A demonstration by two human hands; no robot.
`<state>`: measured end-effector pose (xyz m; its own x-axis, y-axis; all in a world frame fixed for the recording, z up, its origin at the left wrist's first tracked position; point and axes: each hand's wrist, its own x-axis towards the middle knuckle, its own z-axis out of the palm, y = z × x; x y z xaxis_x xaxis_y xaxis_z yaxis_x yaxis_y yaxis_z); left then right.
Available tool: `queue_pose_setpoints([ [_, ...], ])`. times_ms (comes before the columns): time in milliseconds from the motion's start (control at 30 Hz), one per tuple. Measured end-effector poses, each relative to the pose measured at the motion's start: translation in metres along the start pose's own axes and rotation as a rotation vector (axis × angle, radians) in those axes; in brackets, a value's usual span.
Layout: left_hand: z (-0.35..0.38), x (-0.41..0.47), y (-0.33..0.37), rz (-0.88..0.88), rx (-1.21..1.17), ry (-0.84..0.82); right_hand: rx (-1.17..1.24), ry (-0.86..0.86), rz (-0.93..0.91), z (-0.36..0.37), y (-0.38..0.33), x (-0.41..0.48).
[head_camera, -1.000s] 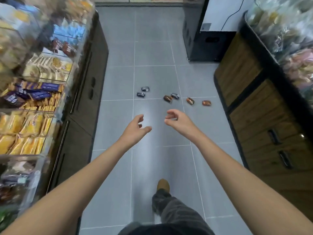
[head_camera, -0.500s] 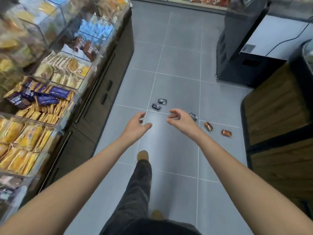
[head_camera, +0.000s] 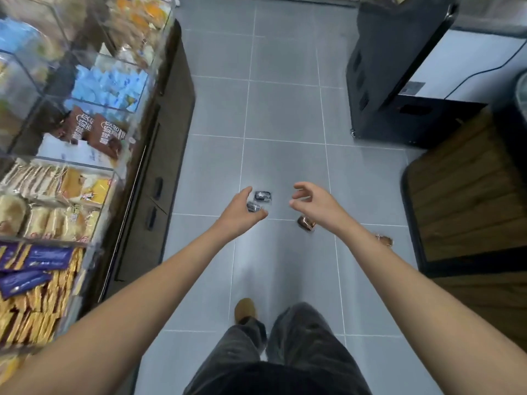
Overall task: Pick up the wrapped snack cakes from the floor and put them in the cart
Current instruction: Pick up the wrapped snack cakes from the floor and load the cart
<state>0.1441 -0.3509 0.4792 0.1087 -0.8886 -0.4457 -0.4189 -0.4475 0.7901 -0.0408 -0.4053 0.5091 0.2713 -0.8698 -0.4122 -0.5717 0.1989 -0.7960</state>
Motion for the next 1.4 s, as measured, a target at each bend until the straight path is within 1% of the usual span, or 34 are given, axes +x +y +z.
queue_pose_setpoints([
  [200,-0.01,0.087,0.019,-0.028,0.019,-0.03,-0.009,-0.005,0.052,-0.02,-0.004,0.083],
  [500,-0.016,0.217,0.031,-0.205,-0.011,-0.006,0.005,-0.116,0.123,-0.038,-0.001,0.241],
  [600,-0.009,0.256,0.024,-0.251,-0.052,0.017,-0.011,-0.131,0.122,-0.033,0.005,0.297],
  [700,0.004,0.295,0.002,-0.312,-0.093,0.026,-0.016,-0.141,0.14,-0.017,0.018,0.357],
  [833,0.03,0.353,-0.056,-0.359,-0.11,0.056,-0.066,-0.196,0.16,0.018,0.065,0.424],
  [967,0.066,0.414,-0.136,-0.448,-0.073,0.02,-0.183,-0.219,0.151,0.063,0.142,0.484],
  [1067,0.1,0.468,-0.204,-0.435,-0.088,0.018,-0.267,-0.207,0.117,0.106,0.21,0.535],
  [1133,0.118,0.501,-0.243,-0.387,-0.05,0.006,-0.308,-0.22,0.093,0.13,0.251,0.564],
  [1300,0.171,0.58,-0.358,-0.312,0.203,-0.101,-0.435,-0.26,0.106,0.196,0.365,0.646],
  [1400,0.196,0.613,-0.416,-0.207,0.401,-0.181,-0.494,-0.297,0.089,0.229,0.423,0.68],
])
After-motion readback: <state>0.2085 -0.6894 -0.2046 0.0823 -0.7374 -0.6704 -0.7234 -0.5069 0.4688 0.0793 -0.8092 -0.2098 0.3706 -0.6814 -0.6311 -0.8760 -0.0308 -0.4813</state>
